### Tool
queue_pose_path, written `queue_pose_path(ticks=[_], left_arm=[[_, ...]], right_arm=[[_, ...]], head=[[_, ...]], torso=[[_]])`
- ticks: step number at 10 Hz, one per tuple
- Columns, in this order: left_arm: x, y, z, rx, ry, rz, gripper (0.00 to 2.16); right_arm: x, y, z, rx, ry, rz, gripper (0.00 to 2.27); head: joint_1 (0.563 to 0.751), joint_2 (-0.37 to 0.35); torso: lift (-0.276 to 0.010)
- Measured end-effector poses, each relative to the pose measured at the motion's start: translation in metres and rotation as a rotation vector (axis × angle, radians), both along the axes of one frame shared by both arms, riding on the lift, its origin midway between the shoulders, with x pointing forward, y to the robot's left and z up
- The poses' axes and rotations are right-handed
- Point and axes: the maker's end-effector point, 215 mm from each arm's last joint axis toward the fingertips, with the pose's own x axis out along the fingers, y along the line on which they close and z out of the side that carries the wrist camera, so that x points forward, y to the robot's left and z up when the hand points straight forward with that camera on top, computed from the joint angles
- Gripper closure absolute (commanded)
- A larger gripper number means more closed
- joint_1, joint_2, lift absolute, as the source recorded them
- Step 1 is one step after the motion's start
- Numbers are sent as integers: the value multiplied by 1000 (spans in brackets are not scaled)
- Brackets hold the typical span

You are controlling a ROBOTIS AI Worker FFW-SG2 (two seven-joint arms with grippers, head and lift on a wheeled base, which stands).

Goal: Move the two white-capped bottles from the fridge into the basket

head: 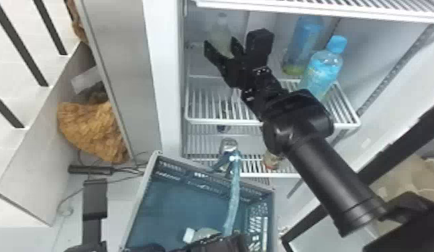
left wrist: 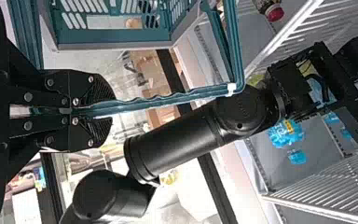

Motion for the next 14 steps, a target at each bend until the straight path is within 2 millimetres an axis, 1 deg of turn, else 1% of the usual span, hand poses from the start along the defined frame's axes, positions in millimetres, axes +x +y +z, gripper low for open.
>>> queue_pose_path(ticks=[3, 5, 6, 9, 10, 12, 14], left_arm=[[-1, 2, -1, -1, 5, 4, 1194], [-2, 3, -2, 0, 10, 5, 1194], [-3, 4, -3, 0, 13, 6, 1194], [-5, 5, -5, 4, 20, 7, 1194], [-6, 6, -5, 5, 21, 6, 1194], [-7, 7, -5, 5, 24, 9, 1194], [-7, 8, -7, 8, 27, 15, 1194]], right_arm=[[-5, 1, 3, 1, -20, -10, 884], [-14, 5, 11, 8, -47, -11, 886], [-20, 3, 15, 23, -58, -15, 886], [-45, -10, 32, 30, -86, -47, 886], [-53, -14, 35, 36, -78, -55, 886], [-79, -23, 41, 63, -59, -62, 886], [-108, -27, 44, 86, -44, -58, 886]], head=[[695, -106], [695, -101], [695, -103], [695, -120], [695, -126], [695, -143], [695, -150]], torso=[[0], [0], [0], [0], [0], [0], [0]])
